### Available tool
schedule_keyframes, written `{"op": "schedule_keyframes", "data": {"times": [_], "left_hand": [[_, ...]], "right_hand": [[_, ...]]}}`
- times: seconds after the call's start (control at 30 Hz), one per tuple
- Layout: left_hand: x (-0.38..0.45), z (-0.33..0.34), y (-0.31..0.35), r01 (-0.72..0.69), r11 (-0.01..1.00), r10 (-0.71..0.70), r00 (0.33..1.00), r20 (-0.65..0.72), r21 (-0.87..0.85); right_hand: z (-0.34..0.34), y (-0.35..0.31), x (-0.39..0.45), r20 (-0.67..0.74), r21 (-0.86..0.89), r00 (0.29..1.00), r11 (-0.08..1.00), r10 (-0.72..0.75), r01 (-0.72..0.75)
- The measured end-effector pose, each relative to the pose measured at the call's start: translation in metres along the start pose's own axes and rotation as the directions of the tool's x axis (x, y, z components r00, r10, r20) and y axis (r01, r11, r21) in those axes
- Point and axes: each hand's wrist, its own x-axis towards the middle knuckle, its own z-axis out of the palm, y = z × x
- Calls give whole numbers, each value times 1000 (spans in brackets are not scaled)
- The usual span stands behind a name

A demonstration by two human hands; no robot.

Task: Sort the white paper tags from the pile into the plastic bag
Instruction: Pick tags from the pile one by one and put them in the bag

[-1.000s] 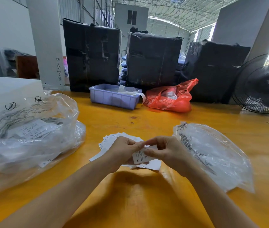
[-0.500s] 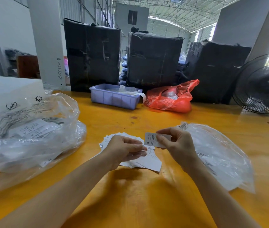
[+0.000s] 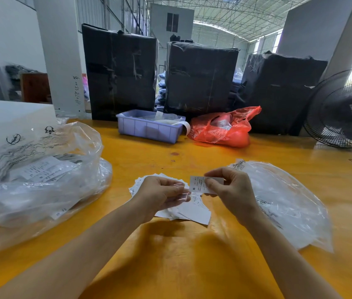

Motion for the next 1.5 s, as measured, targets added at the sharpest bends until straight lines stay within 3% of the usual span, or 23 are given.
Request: {"op": "schedule_keyframes", "data": {"times": [0.3,0.5,1.1,1.5], "left_hand": [[-1,2,1,-5,999,5,1000,-8,-49],[0,0,0,-29,997,29,1000,-4,-73],[-2,5,-1,-18,999,17,999,-40,-37],[-4,8,-4,-4,996,5,1000,-2,91]], "right_hand": [[4,1,-1,66,118,992,987,104,-111],[1,1,1,-42,96,996,992,85,-80],[5,8,1,93,178,984,970,153,-168],[-1,10,2,195,88,968,980,156,-176]]}}
